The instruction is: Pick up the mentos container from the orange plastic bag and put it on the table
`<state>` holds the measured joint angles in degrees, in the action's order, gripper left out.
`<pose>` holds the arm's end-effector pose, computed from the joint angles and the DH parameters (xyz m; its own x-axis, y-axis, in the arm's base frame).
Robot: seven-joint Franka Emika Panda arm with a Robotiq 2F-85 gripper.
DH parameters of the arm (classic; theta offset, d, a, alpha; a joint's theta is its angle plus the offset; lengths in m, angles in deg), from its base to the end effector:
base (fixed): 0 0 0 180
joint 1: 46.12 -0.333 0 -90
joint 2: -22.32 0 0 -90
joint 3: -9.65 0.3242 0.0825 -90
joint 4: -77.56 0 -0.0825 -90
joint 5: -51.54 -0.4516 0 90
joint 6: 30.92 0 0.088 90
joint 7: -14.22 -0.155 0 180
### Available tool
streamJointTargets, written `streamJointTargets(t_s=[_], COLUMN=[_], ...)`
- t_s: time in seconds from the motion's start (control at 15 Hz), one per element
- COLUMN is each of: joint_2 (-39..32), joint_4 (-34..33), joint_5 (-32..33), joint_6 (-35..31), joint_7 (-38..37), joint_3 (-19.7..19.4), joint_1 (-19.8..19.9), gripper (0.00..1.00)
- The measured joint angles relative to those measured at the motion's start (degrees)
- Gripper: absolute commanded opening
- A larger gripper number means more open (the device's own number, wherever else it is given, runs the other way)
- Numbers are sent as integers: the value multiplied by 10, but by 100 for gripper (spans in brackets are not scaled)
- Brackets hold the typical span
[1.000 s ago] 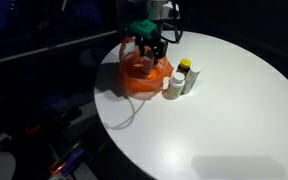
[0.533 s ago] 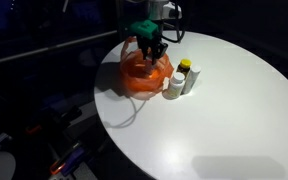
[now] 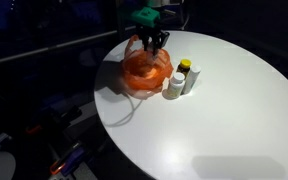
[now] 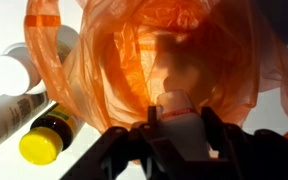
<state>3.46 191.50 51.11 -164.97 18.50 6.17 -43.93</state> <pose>0.6585 -0.0652 0.2142 0.9994 -0.0258 0.0213 -0.0261 -0.9995 0.0157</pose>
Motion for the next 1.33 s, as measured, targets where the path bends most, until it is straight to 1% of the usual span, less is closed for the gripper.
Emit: streamJointTargets(t_s=[0.27, 0.6, 1.33], joint_2=[39, 71, 82], joint_4=[0, -2, -16], joint_5=[0, -2, -2], joint_6=[22, 44, 69], joint_7=[3, 3, 2], joint_3=[0, -8, -54], joint_1=[7, 32, 79], gripper=[23, 23, 23])
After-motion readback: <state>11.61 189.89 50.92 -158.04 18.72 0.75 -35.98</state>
